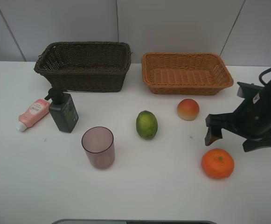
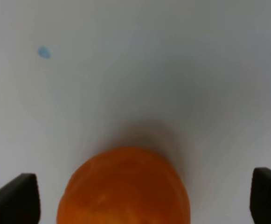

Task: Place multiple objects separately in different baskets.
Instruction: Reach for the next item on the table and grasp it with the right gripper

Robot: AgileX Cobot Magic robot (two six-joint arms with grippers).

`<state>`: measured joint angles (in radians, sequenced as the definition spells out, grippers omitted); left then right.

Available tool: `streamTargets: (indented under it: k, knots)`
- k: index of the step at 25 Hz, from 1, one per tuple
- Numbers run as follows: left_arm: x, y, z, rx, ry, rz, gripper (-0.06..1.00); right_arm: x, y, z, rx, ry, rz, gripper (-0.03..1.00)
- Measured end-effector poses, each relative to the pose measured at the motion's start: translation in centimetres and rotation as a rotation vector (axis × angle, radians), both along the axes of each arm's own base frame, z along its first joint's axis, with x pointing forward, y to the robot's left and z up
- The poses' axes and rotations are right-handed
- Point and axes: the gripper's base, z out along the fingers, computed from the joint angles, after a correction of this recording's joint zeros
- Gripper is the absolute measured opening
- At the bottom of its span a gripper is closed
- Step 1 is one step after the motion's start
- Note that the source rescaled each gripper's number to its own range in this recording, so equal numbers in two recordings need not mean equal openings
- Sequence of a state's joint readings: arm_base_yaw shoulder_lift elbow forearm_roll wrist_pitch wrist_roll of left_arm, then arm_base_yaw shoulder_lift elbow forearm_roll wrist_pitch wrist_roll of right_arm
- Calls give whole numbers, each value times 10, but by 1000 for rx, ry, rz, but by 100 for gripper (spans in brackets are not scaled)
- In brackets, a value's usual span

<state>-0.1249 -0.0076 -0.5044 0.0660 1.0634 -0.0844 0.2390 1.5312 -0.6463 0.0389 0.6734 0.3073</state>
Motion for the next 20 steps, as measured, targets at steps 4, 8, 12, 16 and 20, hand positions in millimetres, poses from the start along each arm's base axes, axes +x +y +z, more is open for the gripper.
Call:
streamTargets:
  k: [4,8,12,16,20]
  knots:
    - [0,0,0,0,0,0,99,0,0,-12,-3,13,-25,100]
    - [0,0,0,0,0,0,99,-2,-1,-21,-6,33,-40,100]
    - [0,0,0,0,0,0,99,0,0,-27,-6,41,-57,100]
    - [0,0,0,0,0,0,99,-1,6,-33,-10,58,-35,100]
    - [0,0,0,0,0,0,99,-1,16,-39,7,61,-27,100]
